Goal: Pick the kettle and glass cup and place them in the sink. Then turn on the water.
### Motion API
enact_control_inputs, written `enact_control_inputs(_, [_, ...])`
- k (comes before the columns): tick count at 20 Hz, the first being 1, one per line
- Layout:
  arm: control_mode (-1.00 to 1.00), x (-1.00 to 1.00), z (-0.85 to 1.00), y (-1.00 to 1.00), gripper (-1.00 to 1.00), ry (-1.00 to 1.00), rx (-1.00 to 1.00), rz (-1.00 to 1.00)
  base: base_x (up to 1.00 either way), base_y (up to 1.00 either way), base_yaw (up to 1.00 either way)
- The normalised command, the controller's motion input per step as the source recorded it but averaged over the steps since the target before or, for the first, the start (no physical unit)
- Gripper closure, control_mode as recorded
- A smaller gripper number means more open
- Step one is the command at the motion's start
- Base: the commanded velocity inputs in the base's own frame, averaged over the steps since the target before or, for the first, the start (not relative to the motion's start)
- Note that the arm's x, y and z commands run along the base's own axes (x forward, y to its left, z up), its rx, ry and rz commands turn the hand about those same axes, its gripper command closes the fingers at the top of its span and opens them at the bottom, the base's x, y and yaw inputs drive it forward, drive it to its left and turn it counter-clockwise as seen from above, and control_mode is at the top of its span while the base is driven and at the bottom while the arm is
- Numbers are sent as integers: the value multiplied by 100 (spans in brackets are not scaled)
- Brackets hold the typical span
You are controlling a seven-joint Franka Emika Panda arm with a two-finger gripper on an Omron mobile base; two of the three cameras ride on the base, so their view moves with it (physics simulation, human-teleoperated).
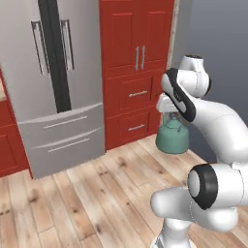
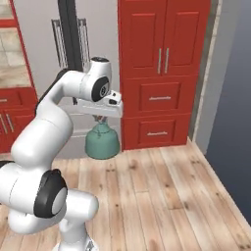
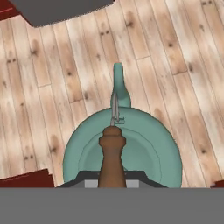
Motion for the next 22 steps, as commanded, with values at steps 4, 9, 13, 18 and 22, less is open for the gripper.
enact_control_inputs(4, [100, 0, 0, 0, 100, 0, 0, 0, 0, -9, -60])
enact_control_inputs(9, [100, 0, 0, 0, 100, 0, 0, 0, 0, -10, -66])
enact_control_inputs(13, [100, 0, 0, 0, 100, 0, 0, 0, 0, -18, -68])
enact_control_inputs(18, [100, 0, 0, 0, 100, 0, 0, 0, 0, -11, -70])
enact_control_inputs(22, [100, 0, 0, 0, 100, 0, 0, 0, 0, -7, -69])
